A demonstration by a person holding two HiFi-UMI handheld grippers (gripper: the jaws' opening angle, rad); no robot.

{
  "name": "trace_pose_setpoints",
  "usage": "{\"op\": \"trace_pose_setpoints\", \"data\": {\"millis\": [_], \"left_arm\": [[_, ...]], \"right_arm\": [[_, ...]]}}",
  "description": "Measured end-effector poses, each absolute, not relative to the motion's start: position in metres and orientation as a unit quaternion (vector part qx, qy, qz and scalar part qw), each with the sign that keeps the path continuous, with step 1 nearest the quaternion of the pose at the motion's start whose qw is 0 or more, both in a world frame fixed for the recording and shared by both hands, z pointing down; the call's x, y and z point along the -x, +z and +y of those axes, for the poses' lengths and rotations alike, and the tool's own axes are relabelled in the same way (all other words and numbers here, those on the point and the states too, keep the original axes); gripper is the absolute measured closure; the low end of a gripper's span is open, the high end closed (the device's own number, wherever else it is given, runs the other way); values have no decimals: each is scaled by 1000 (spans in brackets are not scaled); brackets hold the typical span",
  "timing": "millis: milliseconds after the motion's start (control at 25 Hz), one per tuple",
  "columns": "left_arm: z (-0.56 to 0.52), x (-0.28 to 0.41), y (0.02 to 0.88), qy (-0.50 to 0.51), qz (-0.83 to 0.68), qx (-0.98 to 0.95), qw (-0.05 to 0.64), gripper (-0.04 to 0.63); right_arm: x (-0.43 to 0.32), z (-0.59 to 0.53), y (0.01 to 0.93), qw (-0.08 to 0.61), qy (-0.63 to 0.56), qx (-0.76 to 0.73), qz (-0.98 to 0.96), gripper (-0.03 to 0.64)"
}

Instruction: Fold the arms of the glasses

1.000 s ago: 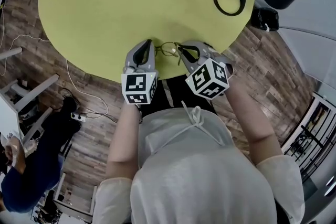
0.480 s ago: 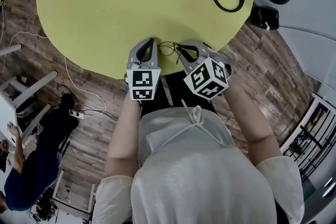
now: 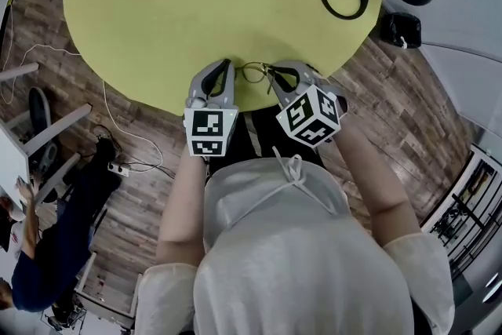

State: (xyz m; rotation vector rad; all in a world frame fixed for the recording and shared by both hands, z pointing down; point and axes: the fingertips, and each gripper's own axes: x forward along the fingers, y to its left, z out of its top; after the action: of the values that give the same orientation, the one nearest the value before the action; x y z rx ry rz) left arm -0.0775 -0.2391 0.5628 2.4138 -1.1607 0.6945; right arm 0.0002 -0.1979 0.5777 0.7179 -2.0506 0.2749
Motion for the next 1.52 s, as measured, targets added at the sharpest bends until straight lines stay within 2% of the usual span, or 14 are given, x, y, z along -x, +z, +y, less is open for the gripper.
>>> {"op": "trace_pose_setpoints", "data": {"millis": [240, 760, 1000, 1280, 1520], "left_arm": [[-209, 117, 591, 279, -433, -825, 231, 589], [-193, 113, 620, 309, -405, -816, 273, 589], [-193, 112, 626, 310, -384, -805, 330, 589], [-195, 115, 622, 305, -395, -808, 313, 589], [-197, 119, 617, 279, -401, -814, 313, 589]], "right_arm": [[-1, -197, 577, 466, 109, -296, -827, 597], [8, -197, 577, 480, 91, -270, -830, 595], [14, -201, 574, 505, 37, -212, -836, 594], [28, -201, 579, 536, -3, -147, -831, 594], [42, -208, 586, 533, 8, -124, -837, 592]]}}
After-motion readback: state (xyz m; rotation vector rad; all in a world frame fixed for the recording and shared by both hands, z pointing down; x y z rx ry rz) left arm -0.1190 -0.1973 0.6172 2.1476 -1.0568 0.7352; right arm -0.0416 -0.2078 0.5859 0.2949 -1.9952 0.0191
